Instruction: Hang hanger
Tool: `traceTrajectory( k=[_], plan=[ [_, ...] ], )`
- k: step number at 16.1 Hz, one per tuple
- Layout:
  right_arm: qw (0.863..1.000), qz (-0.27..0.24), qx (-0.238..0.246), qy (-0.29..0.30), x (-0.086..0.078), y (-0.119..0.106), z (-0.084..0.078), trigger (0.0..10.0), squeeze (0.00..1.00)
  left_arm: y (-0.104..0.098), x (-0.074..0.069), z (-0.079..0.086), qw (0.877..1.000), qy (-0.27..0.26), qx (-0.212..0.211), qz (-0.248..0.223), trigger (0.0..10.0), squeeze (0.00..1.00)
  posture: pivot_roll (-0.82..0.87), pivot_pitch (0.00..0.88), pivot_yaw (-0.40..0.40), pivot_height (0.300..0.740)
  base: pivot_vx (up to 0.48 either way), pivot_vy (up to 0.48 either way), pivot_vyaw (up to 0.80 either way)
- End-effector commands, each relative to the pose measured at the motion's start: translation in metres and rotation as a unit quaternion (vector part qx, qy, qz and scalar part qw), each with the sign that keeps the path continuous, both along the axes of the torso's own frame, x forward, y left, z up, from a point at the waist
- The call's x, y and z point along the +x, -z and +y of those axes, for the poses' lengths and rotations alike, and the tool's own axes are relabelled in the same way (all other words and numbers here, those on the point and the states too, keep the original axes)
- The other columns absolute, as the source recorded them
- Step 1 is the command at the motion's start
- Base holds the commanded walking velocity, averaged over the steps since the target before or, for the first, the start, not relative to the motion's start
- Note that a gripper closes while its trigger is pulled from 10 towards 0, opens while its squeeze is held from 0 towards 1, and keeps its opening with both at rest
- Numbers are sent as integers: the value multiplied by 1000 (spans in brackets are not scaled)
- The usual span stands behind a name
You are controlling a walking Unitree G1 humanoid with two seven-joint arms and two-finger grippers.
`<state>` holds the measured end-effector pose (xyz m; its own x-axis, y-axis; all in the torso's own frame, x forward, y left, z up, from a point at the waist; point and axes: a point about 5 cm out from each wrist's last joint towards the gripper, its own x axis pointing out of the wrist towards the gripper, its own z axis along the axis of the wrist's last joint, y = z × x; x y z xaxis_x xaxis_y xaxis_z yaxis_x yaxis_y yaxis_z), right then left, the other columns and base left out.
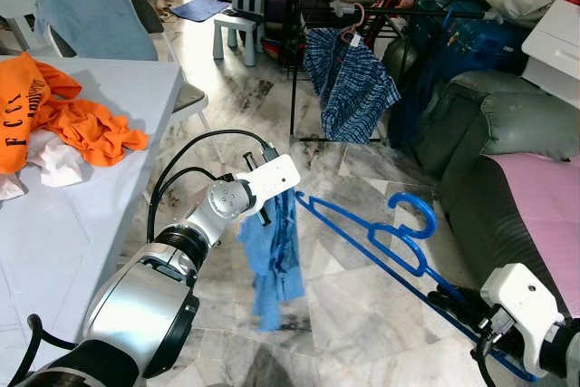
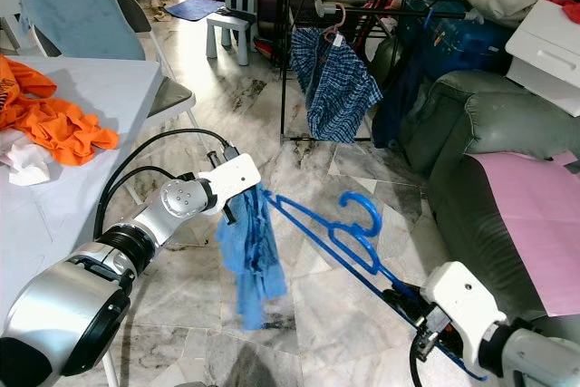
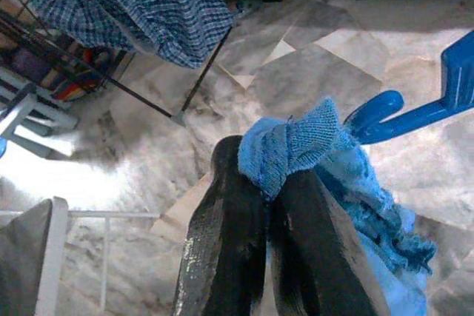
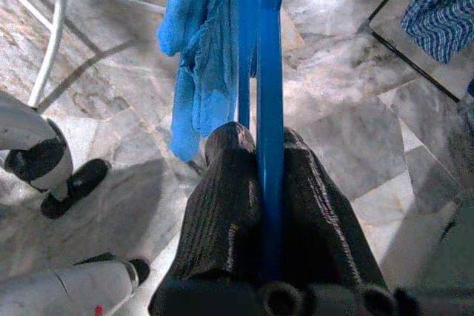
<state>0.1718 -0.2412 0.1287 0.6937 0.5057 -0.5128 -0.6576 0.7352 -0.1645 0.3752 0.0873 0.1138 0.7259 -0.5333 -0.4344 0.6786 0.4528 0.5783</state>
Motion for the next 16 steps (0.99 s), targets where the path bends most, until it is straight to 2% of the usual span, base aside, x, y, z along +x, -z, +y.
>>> traceTrajectory(
  k=[1,4,6,8,10,12,16],
  plan=[
    [1000,-8,-4,1,1,-2,0,10000,0,-11,4,-3,1000,10,-3,-13,10000,0,-11,0,-82,740,0,0,0],
    [1000,-9,-4,5,3,2,-1,10000,0,-12,4,-2,1000,16,-7,-16,10000,0,-8,0,-84,740,0,0,0],
    [1000,-11,-1,4,2,0,0,10000,0,-12,5,0,1000,-6,-22,1,10000,0,-5,0,-85,740,0,0,0],
    [1000,-9,4,-2,0,-3,1,10000,0,-10,9,7,996,-75,-51,18,10000,0,-14,0,-82,740,0,0,0],
    [1000,-3,11,-10,-3,-3,5,10000,0,-8,8,2,988,-99,-102,57,10000,0,-16,0,-80,740,0,0,0],
    [1000,0,17,-15,-3,1,10,10000,0,-5,5,-7,981,-93,-142,92,10000,0,-16,0,-80,740,0,0,0],
    [999,5,23,-24,-1,6,18,10000,0,-3,3,-11,975,-98,-160,117,10000,0,-7,0,-79,740,0,0,0]
  ],
)
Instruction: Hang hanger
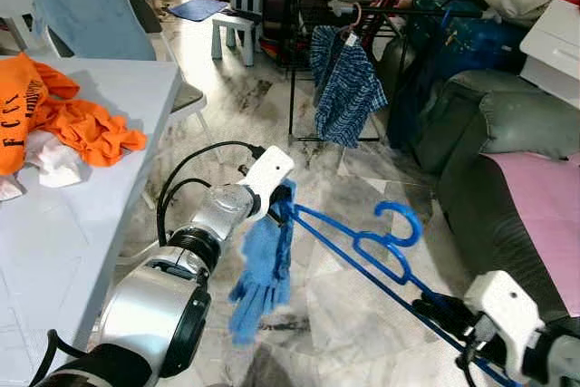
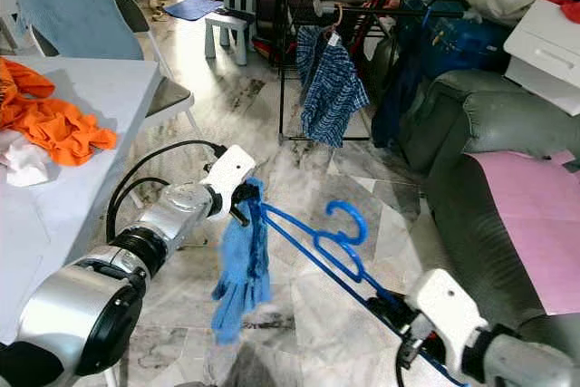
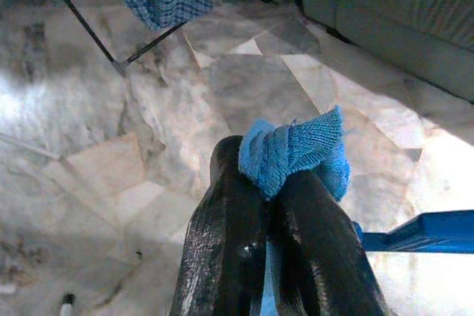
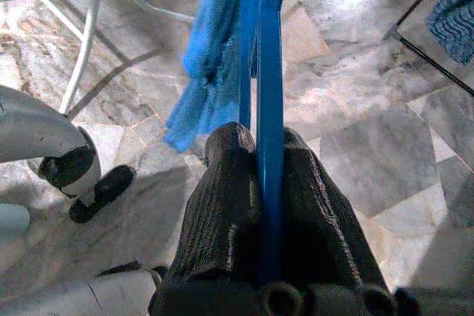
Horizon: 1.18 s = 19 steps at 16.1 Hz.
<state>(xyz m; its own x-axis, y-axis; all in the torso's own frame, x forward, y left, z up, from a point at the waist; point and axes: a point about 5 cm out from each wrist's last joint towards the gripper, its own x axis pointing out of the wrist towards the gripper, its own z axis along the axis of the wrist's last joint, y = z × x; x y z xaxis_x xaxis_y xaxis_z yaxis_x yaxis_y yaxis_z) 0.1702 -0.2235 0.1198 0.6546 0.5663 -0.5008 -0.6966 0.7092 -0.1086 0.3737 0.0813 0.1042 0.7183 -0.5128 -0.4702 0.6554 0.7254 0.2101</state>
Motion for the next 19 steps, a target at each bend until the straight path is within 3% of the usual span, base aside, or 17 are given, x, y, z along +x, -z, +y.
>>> traceTrajectory(
  k=[1,5,16,19],
  plan=[
    [1000,-7,-2,-4,2,-4,2,10000,0,-12,5,-4,1000,3,-7,-19,10000,0,-5,0,-81,740,0,0,0],
    [1000,-11,-11,1,4,-5,-1,10000,0,-15,8,0,1000,-7,1,-24,10000,0,-10,0,-82,740,0,0,0],
    [998,-22,-41,47,18,12,-14,10000,0,-45,12,-12,995,87,-24,-36,10000,0,11,0,-88,740,0,0,0],
    [995,-41,-58,64,23,14,-18,10000,0,-46,9,-13,993,115,-9,-37,10000,0,12,0,-88,740,0,0,0]
  ],
)
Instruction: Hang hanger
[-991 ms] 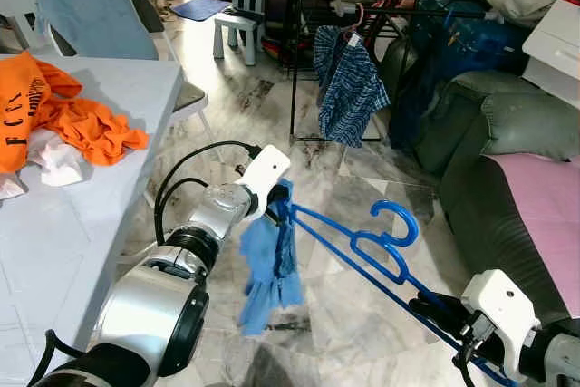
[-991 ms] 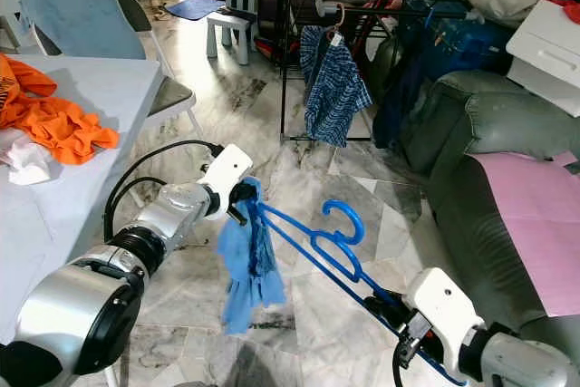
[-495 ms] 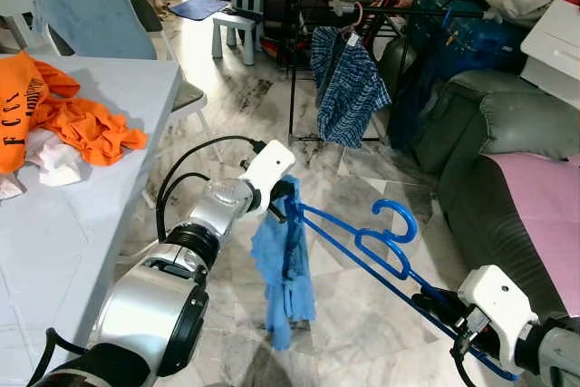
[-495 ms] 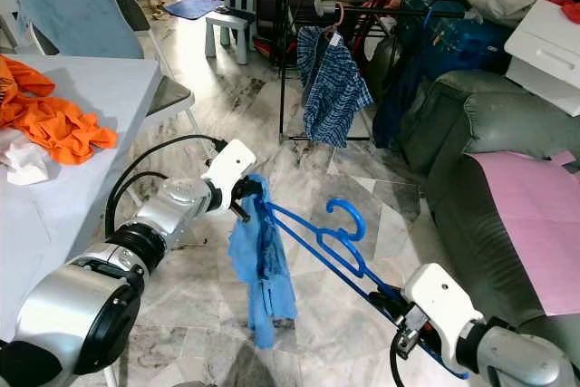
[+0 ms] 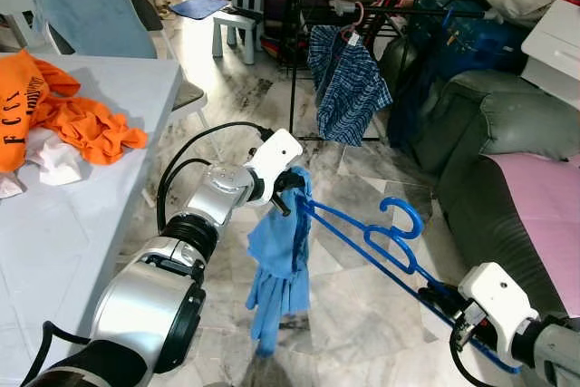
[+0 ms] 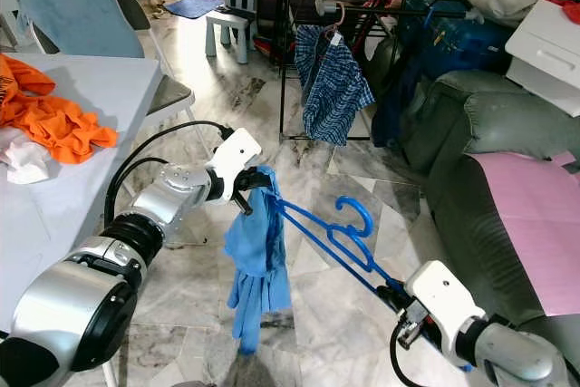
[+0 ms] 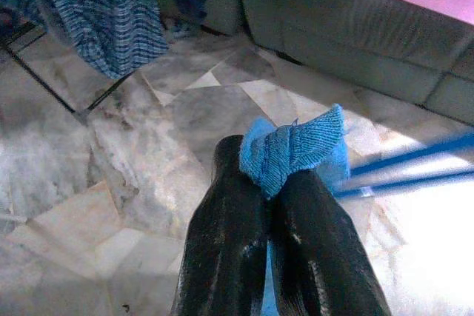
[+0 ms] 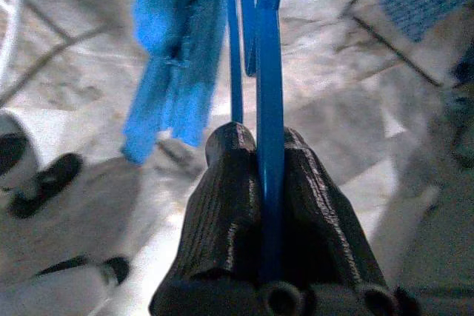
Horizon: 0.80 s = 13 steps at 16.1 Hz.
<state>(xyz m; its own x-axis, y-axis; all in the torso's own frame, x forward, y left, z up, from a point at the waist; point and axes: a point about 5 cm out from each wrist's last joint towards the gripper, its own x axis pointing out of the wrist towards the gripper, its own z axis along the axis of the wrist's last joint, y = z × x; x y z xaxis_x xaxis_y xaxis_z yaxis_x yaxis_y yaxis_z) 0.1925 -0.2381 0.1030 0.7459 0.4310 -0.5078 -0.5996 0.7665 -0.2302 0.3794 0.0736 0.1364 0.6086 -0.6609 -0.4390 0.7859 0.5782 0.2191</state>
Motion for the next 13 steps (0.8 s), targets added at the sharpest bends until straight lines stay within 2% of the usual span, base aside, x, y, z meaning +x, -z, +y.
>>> traceTrajectory(
  k=[1,4,8,10,13],
  plan=[
    [999,-29,-13,13,7,-6,-4,10000,0,-12,3,-5,999,20,8,-24,10000,0,13,0,-87,740,0,0,0],
    [999,-35,1,-7,10,-12,4,10000,0,-5,0,-5,999,21,33,-27,10000,0,13,0,-87,740,0,0,0],
    [1000,-27,-1,-9,8,-6,3,10000,0,-7,-5,-18,998,60,6,-22,10000,0,12,0,-91,740,0,0,0],
    [999,-36,12,-23,9,-13,10,10000,0,-3,-4,-11,997,55,41,-41,10000,0,10,0,-89,740,0,0,0],
    [998,-46,34,-36,10,-21,16,10000,0,3,-5,-8,995,53,67,-48,10000,0,14,0,-88,740,0,0,0]
  ],
)
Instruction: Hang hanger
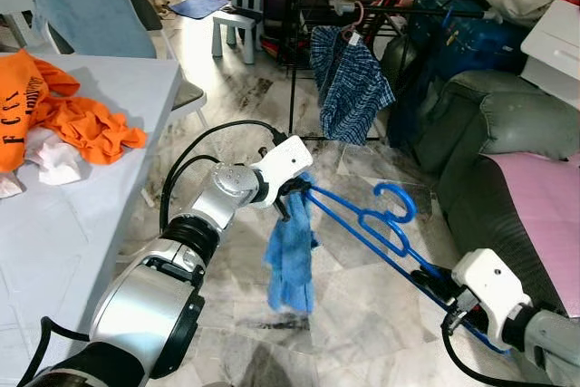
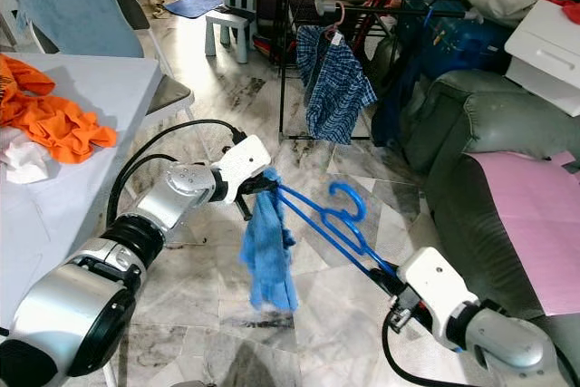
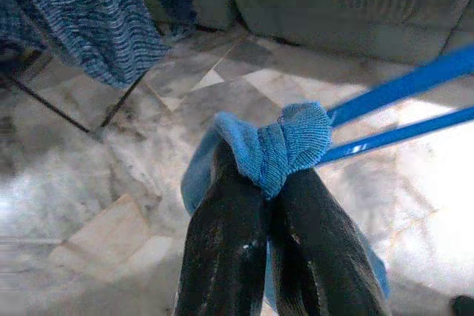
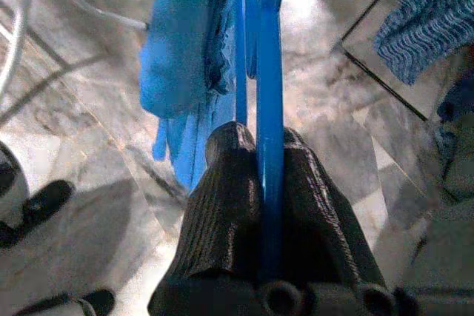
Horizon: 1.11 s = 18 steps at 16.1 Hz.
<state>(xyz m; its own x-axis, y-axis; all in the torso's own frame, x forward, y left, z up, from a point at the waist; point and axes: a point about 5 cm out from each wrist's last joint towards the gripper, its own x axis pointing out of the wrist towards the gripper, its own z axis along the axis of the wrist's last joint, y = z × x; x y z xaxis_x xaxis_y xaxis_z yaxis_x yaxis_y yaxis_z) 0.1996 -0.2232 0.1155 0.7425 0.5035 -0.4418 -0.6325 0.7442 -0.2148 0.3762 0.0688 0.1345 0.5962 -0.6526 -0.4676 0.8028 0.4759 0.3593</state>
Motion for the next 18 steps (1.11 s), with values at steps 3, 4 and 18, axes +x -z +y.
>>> traceTrajectory(
  k=[3,4,18],
  plan=[
    [996,15,48,-67,-10,-21,18,10000,0,13,-1,6,999,-44,11,-9,10000,0,6,0,-85,740,0,0,0],
    [994,33,55,-85,-16,-21,22,10000,0,15,0,8,997,-78,-4,-12,10000,0,5,0,-85,740,0,0,0],
    [983,145,-77,-79,-40,43,9,10000,0,13,0,39,977,-159,-142,10,10000,0,49,0,-84,740,0,0,0]
  ],
)
